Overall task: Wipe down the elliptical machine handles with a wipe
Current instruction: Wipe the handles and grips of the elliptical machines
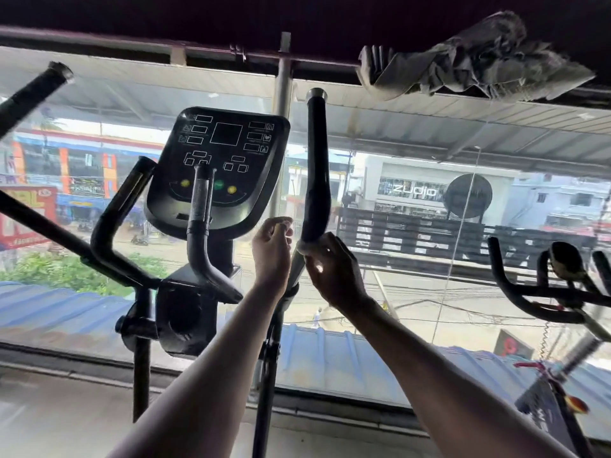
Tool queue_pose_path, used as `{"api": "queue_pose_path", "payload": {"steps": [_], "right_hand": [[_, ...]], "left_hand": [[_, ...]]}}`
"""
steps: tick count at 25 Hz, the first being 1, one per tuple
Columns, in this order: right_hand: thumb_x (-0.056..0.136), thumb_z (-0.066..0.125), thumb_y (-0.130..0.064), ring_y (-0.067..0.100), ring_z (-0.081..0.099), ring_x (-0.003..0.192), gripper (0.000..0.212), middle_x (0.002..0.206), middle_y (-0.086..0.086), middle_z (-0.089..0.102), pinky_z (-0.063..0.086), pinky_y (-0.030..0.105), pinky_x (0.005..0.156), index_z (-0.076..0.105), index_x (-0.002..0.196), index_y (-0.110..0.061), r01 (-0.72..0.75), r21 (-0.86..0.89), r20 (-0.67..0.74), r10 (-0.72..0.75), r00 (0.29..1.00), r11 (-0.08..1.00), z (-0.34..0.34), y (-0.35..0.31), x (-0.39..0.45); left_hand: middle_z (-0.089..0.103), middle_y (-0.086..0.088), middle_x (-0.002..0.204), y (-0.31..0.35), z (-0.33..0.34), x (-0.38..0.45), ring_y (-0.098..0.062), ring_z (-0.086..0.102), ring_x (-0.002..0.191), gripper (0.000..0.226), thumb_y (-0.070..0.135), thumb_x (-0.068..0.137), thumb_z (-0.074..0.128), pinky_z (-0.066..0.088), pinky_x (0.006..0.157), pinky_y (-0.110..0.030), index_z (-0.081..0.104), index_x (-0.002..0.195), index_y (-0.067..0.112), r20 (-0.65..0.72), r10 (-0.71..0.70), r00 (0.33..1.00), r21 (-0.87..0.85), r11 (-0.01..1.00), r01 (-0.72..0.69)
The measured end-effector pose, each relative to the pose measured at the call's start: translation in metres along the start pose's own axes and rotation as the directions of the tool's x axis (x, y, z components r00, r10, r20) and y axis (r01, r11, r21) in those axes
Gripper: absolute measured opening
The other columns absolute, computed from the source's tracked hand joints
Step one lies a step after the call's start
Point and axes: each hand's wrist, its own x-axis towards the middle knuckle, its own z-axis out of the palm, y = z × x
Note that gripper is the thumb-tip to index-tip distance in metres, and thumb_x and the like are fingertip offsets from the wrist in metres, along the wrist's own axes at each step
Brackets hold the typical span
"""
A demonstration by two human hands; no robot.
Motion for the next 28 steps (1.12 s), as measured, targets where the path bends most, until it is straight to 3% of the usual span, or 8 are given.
{"api": "queue_pose_path", "payload": {"steps": [4,8,11,15,18,23,26,28], "right_hand": [[0.085,0.068,-0.008,0.015,0.053,0.075,0.011,0.08,0.002,0.056,0.044,0.024,0.065,0.069,0.096,-0.01,-0.082,0.092,-0.186,0.098,0.978,0.992,0.0,-0.002,0.017],[0.086,0.068,-0.021,0.012,0.057,0.072,0.012,0.081,-0.001,0.056,0.047,0.027,0.059,0.071,0.098,-0.02,-0.144,0.075,-0.009,0.145,0.989,0.987,0.023,0.003,-0.012],[0.084,0.073,-0.014,-0.002,0.044,0.068,0.005,0.077,-0.002,0.055,0.042,0.019,0.06,0.069,0.087,-0.016,-0.232,0.193,-0.123,0.258,0.958,0.953,0.028,0.004,-0.019],[0.085,0.07,-0.014,0.01,0.054,0.074,0.007,0.081,0.005,0.058,0.045,0.022,0.064,0.069,0.084,-0.007,-0.206,0.269,-0.225,0.269,0.937,0.941,0.035,0.0,-0.015],[0.082,0.069,-0.009,0.01,0.058,0.076,0.005,0.084,0.005,0.06,0.053,0.03,0.065,0.067,0.086,-0.005,-0.18,0.358,-0.196,0.263,0.945,0.916,0.043,0.008,-0.03],[0.082,0.067,-0.018,0.006,0.062,0.071,0.022,0.088,-0.003,0.06,0.056,0.043,0.062,0.054,0.099,-0.013,-0.451,0.536,0.028,0.519,0.854,0.713,0.045,0.029,-0.027],[0.078,0.06,-0.027,0.008,0.063,0.075,0.021,0.087,-0.008,0.06,0.057,0.04,0.067,0.055,0.095,-0.016,-0.456,0.559,0.065,0.511,0.857,0.693,0.052,0.035,-0.029],[0.076,0.056,-0.02,0.011,0.062,0.076,0.019,0.086,-0.003,0.062,0.057,0.038,0.069,0.054,0.094,-0.019,-0.456,0.57,0.083,0.505,0.859,0.683,0.057,0.038,-0.033]], "left_hand": [[0.06,-0.002,0.071,-0.011,-0.007,-0.01,-0.015,0.052,0.066,0.024,0.011,0.094,0.048,0.043,0.062,-0.027,0.064,0.079,0.02,-0.029,-0.026,0.999,-0.02,0.999,0.025],[0.061,0.001,0.07,-0.013,-0.007,-0.022,-0.01,0.055,0.058,0.018,0.011,0.092,0.051,0.046,0.059,-0.023,0.062,0.081,0.02,0.018,-0.034,0.999,-0.055,0.998,0.035],[0.064,-0.001,0.078,-0.02,-0.011,-0.026,-0.012,0.058,0.064,0.005,0.021,0.084,0.058,0.048,0.063,-0.025,0.063,0.084,0.02,0.054,0.012,0.998,-0.061,0.998,-0.009],[0.066,-0.001,0.074,-0.027,-0.004,-0.029,-0.011,0.063,0.065,0.005,0.012,0.091,0.06,0.051,0.064,-0.026,0.061,0.086,0.014,0.075,0.085,0.994,-0.028,0.996,-0.083],[0.066,0.006,0.068,-0.041,-0.004,-0.024,-0.008,0.061,0.064,0.003,0.012,0.09,0.064,0.05,0.064,-0.024,0.062,0.087,0.012,0.002,0.144,0.99,0.111,0.984,-0.143],[0.065,-0.004,0.076,-0.043,0.008,-0.012,-0.005,0.061,0.06,0.015,0.005,0.085,0.068,0.049,0.06,-0.022,0.057,0.087,0.016,-0.258,0.036,0.965,-0.083,0.995,-0.06],[0.069,0.002,0.085,-0.051,0.028,-0.024,-0.009,0.064,0.077,0.011,0.009,0.089,0.062,0.05,0.072,-0.023,0.066,0.088,0.019,-0.327,0.2,0.923,0.05,0.98,-0.195],[0.072,0.006,0.095,-0.069,0.03,-0.033,-0.009,0.066,0.089,0.017,0.012,0.092,0.058,0.049,0.077,-0.017,0.07,0.097,0.022,-0.358,0.23,0.905,0.208,0.964,-0.163]]}}
